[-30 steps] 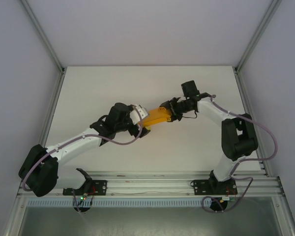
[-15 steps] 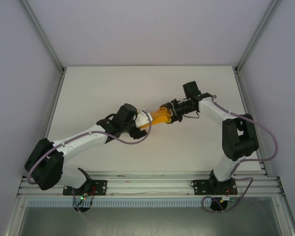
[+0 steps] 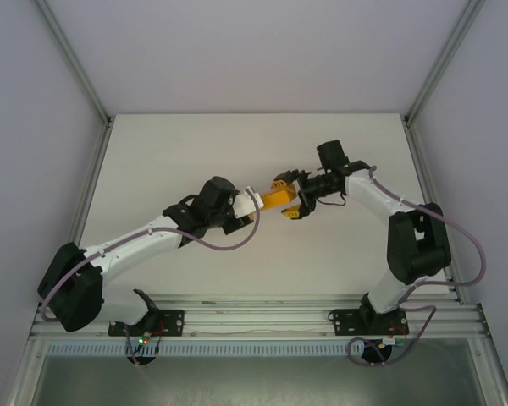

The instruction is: Assemble paper box

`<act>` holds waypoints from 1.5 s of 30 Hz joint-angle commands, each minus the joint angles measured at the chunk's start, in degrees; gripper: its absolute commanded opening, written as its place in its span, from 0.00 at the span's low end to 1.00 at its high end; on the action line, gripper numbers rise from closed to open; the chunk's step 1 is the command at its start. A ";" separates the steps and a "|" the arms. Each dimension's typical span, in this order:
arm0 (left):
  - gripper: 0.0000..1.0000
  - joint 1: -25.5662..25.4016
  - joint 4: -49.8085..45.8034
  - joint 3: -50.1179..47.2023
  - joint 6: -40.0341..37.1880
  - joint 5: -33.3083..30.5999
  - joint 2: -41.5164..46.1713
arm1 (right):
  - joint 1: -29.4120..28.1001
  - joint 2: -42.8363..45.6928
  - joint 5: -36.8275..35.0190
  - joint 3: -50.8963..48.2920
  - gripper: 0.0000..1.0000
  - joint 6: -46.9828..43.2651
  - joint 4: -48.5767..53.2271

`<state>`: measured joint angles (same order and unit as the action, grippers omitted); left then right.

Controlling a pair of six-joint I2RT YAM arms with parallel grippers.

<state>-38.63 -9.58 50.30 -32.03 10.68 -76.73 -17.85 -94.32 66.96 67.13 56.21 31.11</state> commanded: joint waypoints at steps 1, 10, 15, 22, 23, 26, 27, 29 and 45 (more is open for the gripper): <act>0.47 0.38 -0.70 0.47 -0.49 0.17 1.32 | 0.07 3.01 -9.53 2.71 1.00 -7.62 6.32; 0.47 0.47 -16.86 4.96 -1.17 -0.57 -3.91 | 3.01 13.82 -57.95 4.92 1.00 -36.14 0.08; 0.48 0.74 -25.23 9.09 -2.94 2.45 -10.36 | 3.04 22.73 -57.14 -7.98 1.00 -54.59 -20.01; 0.49 3.42 -32.21 17.23 -5.22 6.42 -17.44 | 2.54 22.19 -23.13 -7.51 0.95 -75.60 -10.77; 0.49 3.72 -33.03 18.13 -5.60 6.80 -18.24 | 2.15 21.55 -21.73 -6.88 0.94 -77.67 -8.58; 0.49 4.41 -34.90 20.10 -6.74 7.67 -20.26 | 0.34 19.86 -21.13 -5.54 0.92 -84.64 -2.31; 0.49 4.58 -35.29 20.50 -7.07 8.04 -20.75 | -0.50 19.17 -21.71 -5.02 0.91 -86.68 -0.49; 0.49 4.71 -35.67 20.71 -7.37 8.58 -21.31 | -2.17 17.69 -23.91 -3.87 0.88 -88.80 2.13; 0.48 5.41 -35.44 21.29 -7.67 9.07 -21.83 | -7.71 4.69 -32.58 3.90 0.30 -89.31 8.66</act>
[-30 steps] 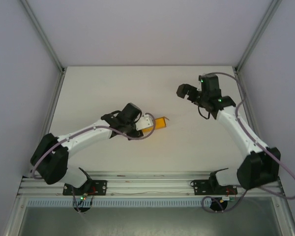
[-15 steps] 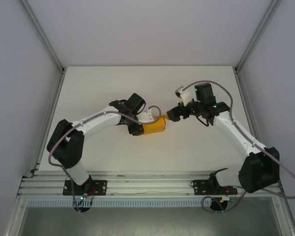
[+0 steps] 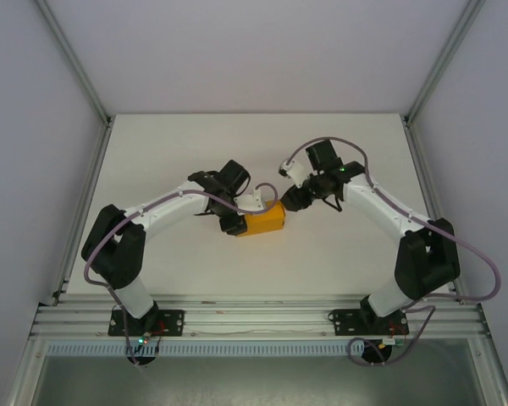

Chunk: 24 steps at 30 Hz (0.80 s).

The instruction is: Assemble paper box

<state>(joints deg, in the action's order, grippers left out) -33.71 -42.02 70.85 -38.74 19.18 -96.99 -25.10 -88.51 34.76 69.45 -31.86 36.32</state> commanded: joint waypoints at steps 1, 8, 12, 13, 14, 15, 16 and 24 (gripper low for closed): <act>0.48 0.54 -2.90 0.71 -0.94 0.55 -1.61 | -0.43 -1.55 -0.76 1.98 0.25 -0.82 3.72; 0.48 0.67 -1.25 0.47 0.09 0.64 -1.34 | -0.82 -3.01 -0.75 4.07 0.02 1.98 6.66; 0.48 0.76 -0.17 0.28 0.94 0.55 -1.49 | -1.39 -1.75 -1.13 3.52 0.00 13.35 2.08; 0.48 0.76 0.07 0.25 1.27 0.34 -1.62 | -1.67 -1.44 -0.99 3.56 0.00 17.60 1.04; 0.48 0.82 0.35 0.19 1.66 0.02 -1.73 | -1.97 -1.14 -0.86 3.65 0.00 22.54 0.48; 0.48 0.76 0.43 0.30 1.80 -0.10 -1.96 | -2.32 -0.90 -0.26 3.60 0.00 26.27 0.11; 0.48 0.76 0.53 0.27 2.04 -0.09 -2.11 | -2.85 -0.51 -0.09 3.15 0.00 29.38 -0.44; 0.48 0.74 1.59 -0.10 2.47 0.04 -2.64 | -6.03 5.37 -9.15 -10.41 0.00 38.11 -14.56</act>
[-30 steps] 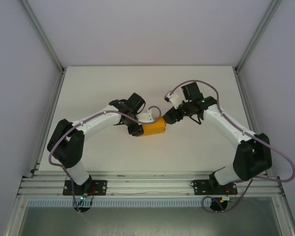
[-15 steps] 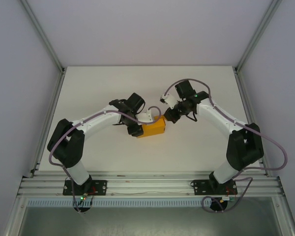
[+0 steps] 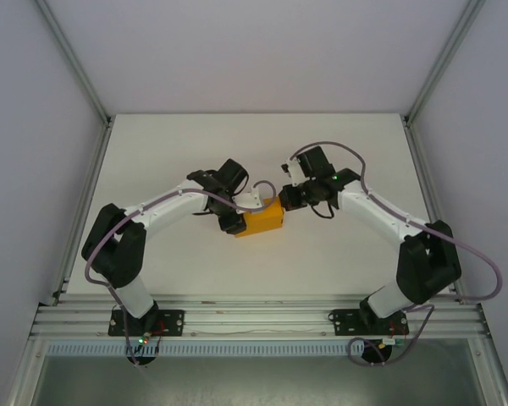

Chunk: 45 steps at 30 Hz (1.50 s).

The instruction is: Assemble paper box

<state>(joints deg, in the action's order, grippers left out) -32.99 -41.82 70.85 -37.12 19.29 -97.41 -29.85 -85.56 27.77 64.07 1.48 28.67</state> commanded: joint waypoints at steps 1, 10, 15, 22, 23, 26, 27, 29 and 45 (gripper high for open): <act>0.49 0.04 1.56 -0.21 0.99 -0.18 -2.22 | -1.29 3.16 -3.08 -7.10 0.00 4.19 -9.19; 0.50 0.12 3.18 -0.67 2.36 -1.27 -1.53 | -4.05 6.40 -9.72 -18.33 0.00 0.47 -18.76; 0.62 0.12 4.56 -0.20 4.58 -2.12 -0.84 | -4.48 6.20 -13.41 -23.54 0.00 0.20 -27.23; 0.95 -0.18 6.49 -1.42 9.03 -0.89 4.34 | -5.98 6.72 -16.93 -19.77 0.00 2.10 -22.14; 0.98 -0.36 7.33 -2.37 9.87 -1.12 5.79 | -6.53 6.82 -17.71 -19.39 0.00 2.28 -21.52; 1.00 -0.75 10.35 -5.27 15.10 -4.61 9.96 | -8.23 7.42 -19.61 -18.51 0.00 2.30 -20.41; 1.00 -0.76 11.55 -6.37 17.45 -6.41 11.48 | -8.60 7.54 -20.30 -18.37 0.00 2.83 -20.25; 1.00 -0.76 13.92 -8.62 23.96 -11.95 14.39 | -8.76 7.56 -20.84 -17.45 0.00 4.46 -18.97; 0.59 -1.20 15.34 -17.19 40.41 -20.78 22.07 | -8.83 4.13 -17.32 -5.94 0.00 8.20 -3.29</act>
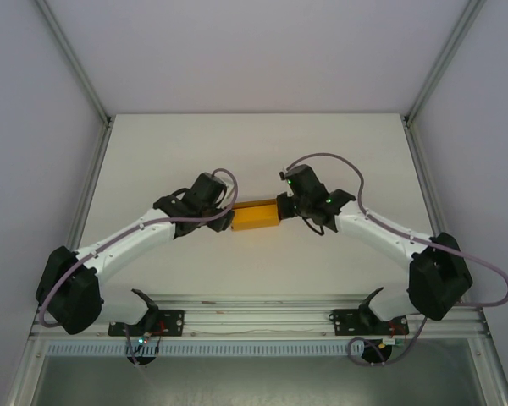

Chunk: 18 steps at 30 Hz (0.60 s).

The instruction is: Assemble paper box

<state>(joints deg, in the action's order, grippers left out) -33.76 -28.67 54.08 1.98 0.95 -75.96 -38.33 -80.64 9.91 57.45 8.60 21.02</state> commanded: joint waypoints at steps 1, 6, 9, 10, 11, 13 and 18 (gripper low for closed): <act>0.56 -0.40 2.53 -0.38 1.31 -2.66 0.40 | -0.39 -1.05 1.27 0.29 0.00 1.17 3.70; 0.52 -0.43 4.48 0.22 0.66 0.11 -1.26 | -0.36 -1.75 1.73 -2.11 0.00 1.44 -0.03; 0.41 -0.35 4.32 1.17 0.47 -0.17 -2.61 | -0.43 -2.58 0.53 -1.42 0.00 1.34 1.16; 0.35 -0.34 4.23 1.49 0.32 -0.07 -2.99 | -0.36 -2.81 -0.02 -1.03 0.00 1.24 1.79; 0.31 -0.34 3.94 1.86 0.43 -0.14 -3.29 | -0.37 -2.92 -0.10 -0.89 0.00 1.16 2.12; 0.24 -0.34 3.27 2.60 0.83 0.40 -3.71 | -0.39 -2.64 0.09 -0.74 0.00 1.16 2.17; 0.20 -0.34 4.78 1.90 0.73 -0.21 -3.62 | -0.35 -1.86 1.68 -1.12 0.00 0.39 1.58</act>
<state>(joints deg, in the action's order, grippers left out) -33.76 -25.17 54.70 2.59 1.19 -79.68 -38.33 -82.24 10.52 56.90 9.21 18.85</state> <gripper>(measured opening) 0.199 0.055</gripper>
